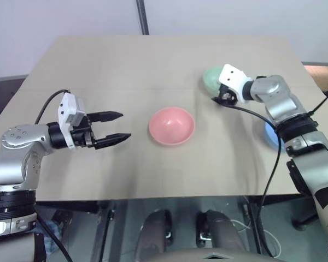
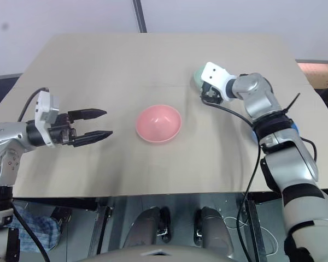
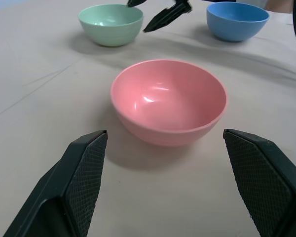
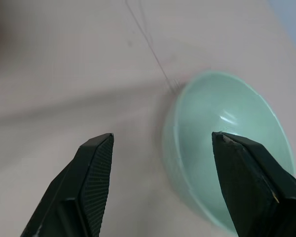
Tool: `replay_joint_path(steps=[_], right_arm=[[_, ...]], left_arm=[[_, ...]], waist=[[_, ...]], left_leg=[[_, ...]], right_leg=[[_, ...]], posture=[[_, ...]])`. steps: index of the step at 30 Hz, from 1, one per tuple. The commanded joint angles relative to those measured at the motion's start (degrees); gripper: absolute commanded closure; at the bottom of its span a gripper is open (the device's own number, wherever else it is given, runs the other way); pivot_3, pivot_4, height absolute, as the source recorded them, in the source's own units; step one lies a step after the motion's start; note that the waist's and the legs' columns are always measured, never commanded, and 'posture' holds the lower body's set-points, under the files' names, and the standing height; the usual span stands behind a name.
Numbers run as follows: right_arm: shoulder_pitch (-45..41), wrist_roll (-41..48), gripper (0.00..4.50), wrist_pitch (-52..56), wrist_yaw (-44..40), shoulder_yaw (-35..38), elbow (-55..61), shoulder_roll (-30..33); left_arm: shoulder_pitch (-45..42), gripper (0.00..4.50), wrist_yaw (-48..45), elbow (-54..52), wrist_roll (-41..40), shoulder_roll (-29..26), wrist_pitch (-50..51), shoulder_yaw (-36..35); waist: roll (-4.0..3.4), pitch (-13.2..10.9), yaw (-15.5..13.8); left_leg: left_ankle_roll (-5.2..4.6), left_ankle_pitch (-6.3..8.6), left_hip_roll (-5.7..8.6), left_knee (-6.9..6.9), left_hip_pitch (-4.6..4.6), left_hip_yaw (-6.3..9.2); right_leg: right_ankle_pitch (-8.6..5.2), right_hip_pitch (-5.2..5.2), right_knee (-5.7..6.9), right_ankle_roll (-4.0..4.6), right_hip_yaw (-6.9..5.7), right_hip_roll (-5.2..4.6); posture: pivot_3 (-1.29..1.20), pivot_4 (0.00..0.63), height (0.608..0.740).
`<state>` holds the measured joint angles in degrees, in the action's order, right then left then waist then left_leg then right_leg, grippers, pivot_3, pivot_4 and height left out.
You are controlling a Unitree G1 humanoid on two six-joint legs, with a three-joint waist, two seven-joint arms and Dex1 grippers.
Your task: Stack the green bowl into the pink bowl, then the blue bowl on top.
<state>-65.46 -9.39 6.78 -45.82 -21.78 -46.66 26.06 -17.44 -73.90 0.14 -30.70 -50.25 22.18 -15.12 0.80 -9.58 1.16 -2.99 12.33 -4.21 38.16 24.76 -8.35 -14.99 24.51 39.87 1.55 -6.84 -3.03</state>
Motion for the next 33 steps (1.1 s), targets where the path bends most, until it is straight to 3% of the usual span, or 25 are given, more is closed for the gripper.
replay_joint_path(steps=[1,9,21,26,30,33], right_arm=[[-5.0,-3.7,1.04,-2.5,1.9,-0.6,-6.2,-1.8],[-10.7,-8.4,1.04,-5.0,4.4,-0.6,-18.8,-5.4],[-11.2,-11.1,1.04,-6.4,3.8,-0.3,-22.3,-7.1],[-11.4,-11.5,2.69,-6.9,3.7,-0.1,-22.8,-7.6],[-11.5,-11.7,4.46,-7.2,3.5,-0.1,-22.8,-8.0],[-11.6,-11.8,4.46,-7.4,3.4,0.1,-22.9,-8.3]], left_arm=[[-0.9,0.53,-0.4,-1.4,-1.0,-1.0,-0.3,-0.4],[-2.0,0.53,0.6,-1.3,-1.6,-0.4,0.0,-0.8],[-1.9,0.53,3.0,-2.9,-4.5,0.7,0.1,-2.7],[-0.6,0.47,3.7,-3.9,-4.9,0.7,0.0,-2.9],[0.2,0.47,4.1,-4.7,-5.3,0.6,0.2,-3.0],[0.4,0.47,4.5,-5.0,-5.5,0.6,0.2,-3.0]], waist=[[0.00,0.0,0.1],[0.00,0.0,0.2],[-0.02,0.0,1.2],[-0.02,0.0,1.2],[-0.02,0.0,1.2],[-0.03,0.0,1.2]], left_leg=[[0.00,0.00,-0.01,0.00,0.01,0.00],[0.01,0.00,-0.01,-0.01,0.03,-0.02],[0.01,-0.01,-0.01,-0.05,0.02,-0.04],[0.02,-0.01,-0.01,-0.06,0.01,-0.05],[0.02,-0.01,-0.01,-0.07,0.01,-0.06],[0.02,-0.01,-0.01,-0.08,0.01,-0.07]], right_leg=[[0.00,0.01,0.01,0.00,0.00,0.01],[0.01,0.04,0.01,0.02,0.02,-0.01],[0.01,0.06,0.02,0.02,0.06,-0.01],[0.02,0.07,0.02,0.02,0.07,-0.01],[0.02,0.08,0.01,0.02,0.09,-0.01],[0.02,0.08,0.01,0.02,0.10,-0.01]], posture=[[0.00,0.150,0.740],[0.00,0.150,0.740],[0.00,0.150,0.740],[0.00,0.150,0.740],[0.00,0.150,0.740],[0.00,0.150,0.740]])
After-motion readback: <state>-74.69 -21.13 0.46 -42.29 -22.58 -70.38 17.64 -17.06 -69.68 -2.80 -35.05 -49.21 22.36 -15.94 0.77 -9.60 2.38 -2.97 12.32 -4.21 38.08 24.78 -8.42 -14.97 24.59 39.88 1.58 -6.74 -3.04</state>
